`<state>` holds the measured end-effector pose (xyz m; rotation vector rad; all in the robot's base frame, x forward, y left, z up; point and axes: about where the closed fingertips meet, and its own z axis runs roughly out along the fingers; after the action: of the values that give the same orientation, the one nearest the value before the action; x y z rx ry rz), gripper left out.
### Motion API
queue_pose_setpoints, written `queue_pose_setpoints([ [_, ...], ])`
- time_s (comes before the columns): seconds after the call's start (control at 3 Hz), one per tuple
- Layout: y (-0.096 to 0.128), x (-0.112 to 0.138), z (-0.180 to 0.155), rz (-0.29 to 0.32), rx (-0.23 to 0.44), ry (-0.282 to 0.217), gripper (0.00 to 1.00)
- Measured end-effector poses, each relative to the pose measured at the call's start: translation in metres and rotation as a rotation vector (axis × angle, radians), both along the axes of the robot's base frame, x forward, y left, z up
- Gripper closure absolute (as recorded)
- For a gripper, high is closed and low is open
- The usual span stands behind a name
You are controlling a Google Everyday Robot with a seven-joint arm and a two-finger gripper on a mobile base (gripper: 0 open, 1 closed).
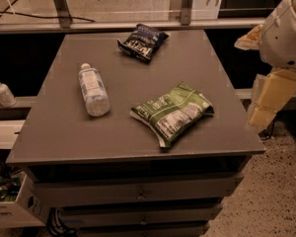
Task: Pick blue plastic bottle
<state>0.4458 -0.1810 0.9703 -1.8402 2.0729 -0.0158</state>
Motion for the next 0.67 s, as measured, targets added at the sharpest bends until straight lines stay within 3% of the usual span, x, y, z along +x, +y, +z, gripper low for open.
queue_pose_setpoints([
  [0.67, 0.100, 0.026, -0.016, 0.299, 0.086, 0.008, 0.00],
])
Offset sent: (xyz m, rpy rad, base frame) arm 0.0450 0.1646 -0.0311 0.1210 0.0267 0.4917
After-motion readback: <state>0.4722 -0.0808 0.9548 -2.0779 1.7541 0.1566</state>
